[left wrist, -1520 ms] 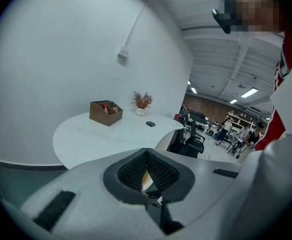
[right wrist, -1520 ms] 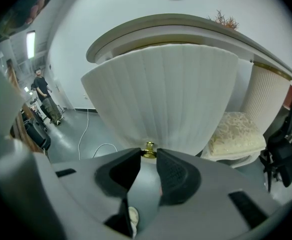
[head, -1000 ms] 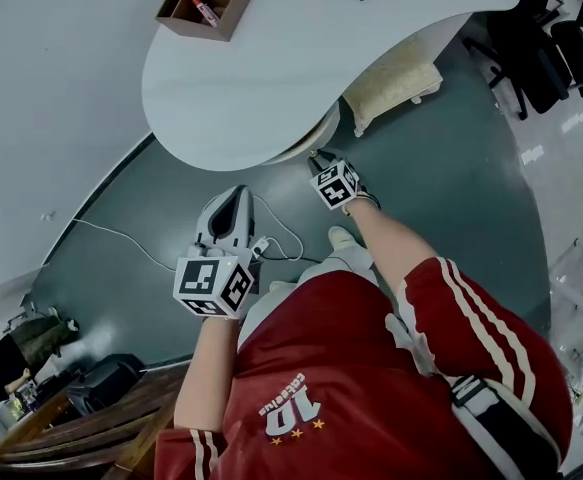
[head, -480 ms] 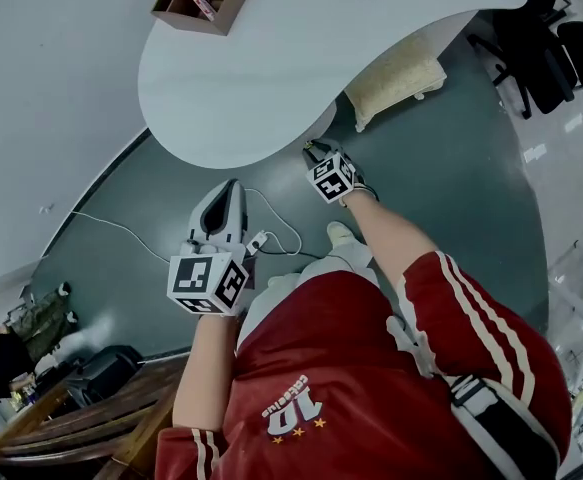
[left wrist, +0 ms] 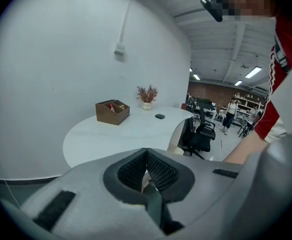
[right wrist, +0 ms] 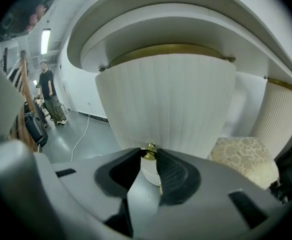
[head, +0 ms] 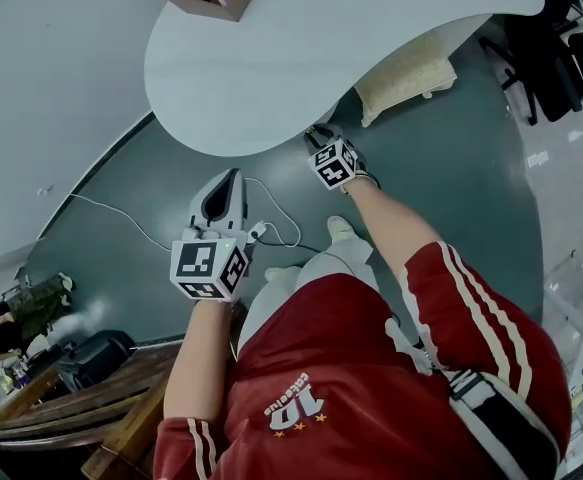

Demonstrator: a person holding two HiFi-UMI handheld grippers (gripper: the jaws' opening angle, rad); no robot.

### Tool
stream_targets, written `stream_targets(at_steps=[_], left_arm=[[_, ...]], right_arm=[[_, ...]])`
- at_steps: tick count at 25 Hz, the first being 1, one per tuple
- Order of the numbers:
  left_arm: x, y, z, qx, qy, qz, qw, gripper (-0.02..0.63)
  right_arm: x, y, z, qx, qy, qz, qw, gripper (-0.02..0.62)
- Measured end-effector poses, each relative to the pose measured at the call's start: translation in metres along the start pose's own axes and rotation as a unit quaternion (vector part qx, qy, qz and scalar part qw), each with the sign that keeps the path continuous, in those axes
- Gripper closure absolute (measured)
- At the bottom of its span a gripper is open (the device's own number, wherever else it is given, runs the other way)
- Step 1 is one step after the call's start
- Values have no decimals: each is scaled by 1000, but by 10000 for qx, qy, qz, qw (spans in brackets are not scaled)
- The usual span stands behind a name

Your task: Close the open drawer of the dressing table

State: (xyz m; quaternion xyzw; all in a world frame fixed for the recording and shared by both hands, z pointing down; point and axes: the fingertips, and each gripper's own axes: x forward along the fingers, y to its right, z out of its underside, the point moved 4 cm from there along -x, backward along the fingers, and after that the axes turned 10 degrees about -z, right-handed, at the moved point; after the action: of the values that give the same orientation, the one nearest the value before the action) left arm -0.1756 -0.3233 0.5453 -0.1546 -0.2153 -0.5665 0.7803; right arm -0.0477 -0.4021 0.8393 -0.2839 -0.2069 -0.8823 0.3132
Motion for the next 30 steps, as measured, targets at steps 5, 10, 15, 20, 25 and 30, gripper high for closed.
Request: stream_targets(at_steps=[5,10,15,20,25,30], left_arm=[[4,-4,-1,39,52,-55,10000,604],[0,-5,1,-30,90,-101,9999,604],[-9,-8,4,-53,110,-213,9997,604],[-18,-17,4,-87,136,-377,9992,604],[-27,-16,-2,-129,195,-454,9987,604],[-39,-17,-4,-200,248,-550,9980,604]], right_arm=[[5,4,-5,-125,12,25,9999,489],[9,4,-8,-199,46,13,9998,489],[12,8,-12,-249,11,44,9997,489],[14,6,-14,-241,-66,74,9997,488],[15,8,-12,-340,-393,65,9986,459],[9,8,-10,-414,-505,47,9979,450]])
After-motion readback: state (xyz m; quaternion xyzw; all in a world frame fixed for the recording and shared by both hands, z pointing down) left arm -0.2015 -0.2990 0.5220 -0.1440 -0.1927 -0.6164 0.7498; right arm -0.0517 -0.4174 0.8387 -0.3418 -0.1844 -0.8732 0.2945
